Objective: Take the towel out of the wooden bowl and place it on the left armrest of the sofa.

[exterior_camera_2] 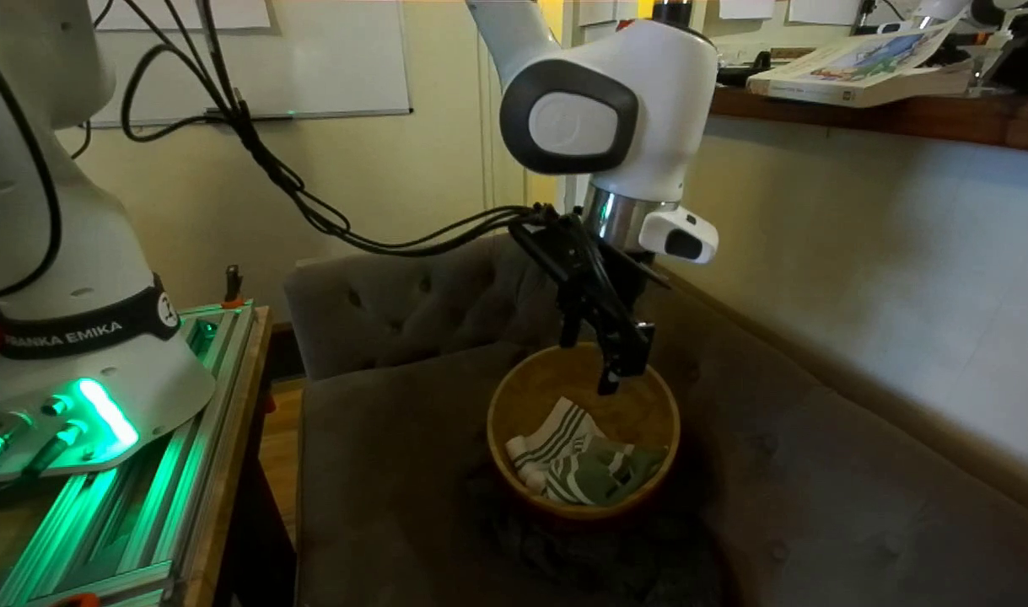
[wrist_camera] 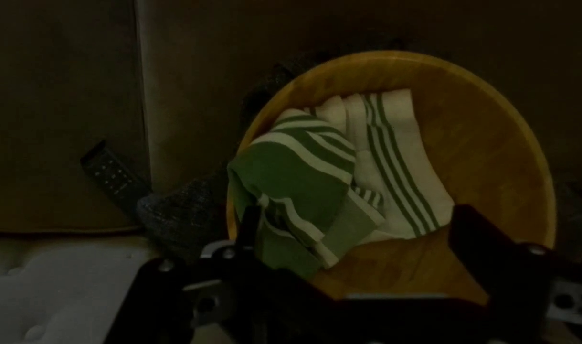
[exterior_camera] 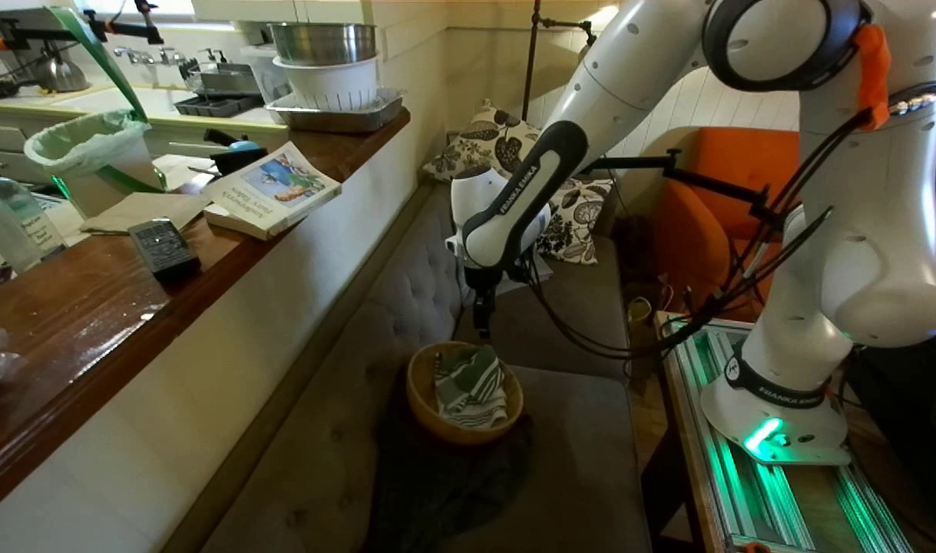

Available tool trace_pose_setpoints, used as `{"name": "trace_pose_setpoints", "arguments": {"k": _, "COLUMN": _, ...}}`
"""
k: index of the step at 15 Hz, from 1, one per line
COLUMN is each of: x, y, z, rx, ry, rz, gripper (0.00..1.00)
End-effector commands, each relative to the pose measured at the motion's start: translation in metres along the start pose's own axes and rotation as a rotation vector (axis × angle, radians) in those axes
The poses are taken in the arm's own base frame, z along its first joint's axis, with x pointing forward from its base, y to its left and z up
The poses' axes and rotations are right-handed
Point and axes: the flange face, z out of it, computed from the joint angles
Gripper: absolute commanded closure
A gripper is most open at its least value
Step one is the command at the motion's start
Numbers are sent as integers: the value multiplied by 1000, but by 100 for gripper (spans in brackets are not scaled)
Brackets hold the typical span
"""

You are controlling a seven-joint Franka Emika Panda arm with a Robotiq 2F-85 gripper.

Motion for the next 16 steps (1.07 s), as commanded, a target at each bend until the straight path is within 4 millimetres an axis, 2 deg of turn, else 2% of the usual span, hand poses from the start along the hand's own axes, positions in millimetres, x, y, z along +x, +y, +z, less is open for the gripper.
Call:
{"name": "trace_pose_setpoints", "arguments": {"k": 1, "x": 5, "y": 4, "z": 6, "rx": -4, "ry": -14, "rz": 4, "gripper": 0}}
{"name": "trace_pose_setpoints", "arguments": {"k": 4, "x": 9, "y": 4, "z": 9, "rx": -16, "ry": -19, "rz": -14, "gripper": 0}}
{"name": "trace_pose_setpoints", "arguments": {"k": 10, "x": 14, "y": -2, "z": 64, "rx": -83, "ry": -97, "rz": -167, "gripper": 0}}
{"name": "trace_pose_setpoints", "arguments": {"k": 16, "x": 36, "y": -13, "z": 118, "rx": -137, "ry": -133, "rz": -246, "gripper": 0}}
